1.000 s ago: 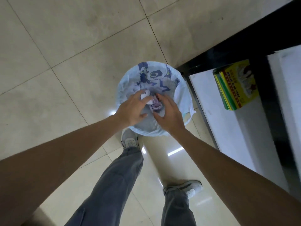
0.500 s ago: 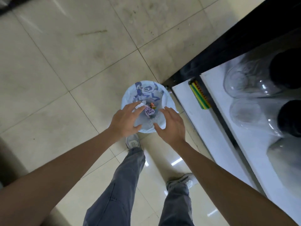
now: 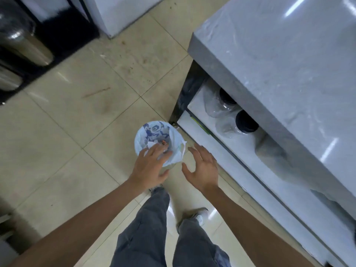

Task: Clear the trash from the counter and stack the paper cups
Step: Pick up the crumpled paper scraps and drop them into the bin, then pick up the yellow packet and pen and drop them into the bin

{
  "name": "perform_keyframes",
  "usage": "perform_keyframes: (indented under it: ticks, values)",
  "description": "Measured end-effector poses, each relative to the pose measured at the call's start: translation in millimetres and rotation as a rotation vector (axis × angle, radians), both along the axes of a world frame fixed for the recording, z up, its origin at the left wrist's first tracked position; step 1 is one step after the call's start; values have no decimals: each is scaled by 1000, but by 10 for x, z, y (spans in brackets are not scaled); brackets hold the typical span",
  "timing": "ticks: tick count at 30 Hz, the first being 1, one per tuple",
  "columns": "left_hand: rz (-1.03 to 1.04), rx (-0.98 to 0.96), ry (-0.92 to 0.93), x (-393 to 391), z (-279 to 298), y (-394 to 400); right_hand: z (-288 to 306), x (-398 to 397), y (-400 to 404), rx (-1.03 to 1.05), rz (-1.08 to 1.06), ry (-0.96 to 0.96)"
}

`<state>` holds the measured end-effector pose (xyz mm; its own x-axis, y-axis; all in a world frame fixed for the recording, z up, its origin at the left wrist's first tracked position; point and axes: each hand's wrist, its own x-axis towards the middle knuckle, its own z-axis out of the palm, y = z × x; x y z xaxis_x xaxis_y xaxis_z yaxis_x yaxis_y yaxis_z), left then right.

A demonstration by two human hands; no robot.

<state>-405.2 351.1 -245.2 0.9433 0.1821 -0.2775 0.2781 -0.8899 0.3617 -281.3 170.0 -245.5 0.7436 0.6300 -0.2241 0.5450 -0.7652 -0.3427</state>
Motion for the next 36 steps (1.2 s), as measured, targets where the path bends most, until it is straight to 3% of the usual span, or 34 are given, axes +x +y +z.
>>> perform_keyframes:
  ticks: [9,20,36]
  values:
    - [-127,5,-70,-42,686,-637,633,-330,-836,-5,-161,-24]
    - [-251,0,-187,-93,1441,-1624,1276,-735,-2076,154,-337,-163]
    - [-464,-15,-393,533,2294,-2905,2004,-678,-3540,414,-580,-343]
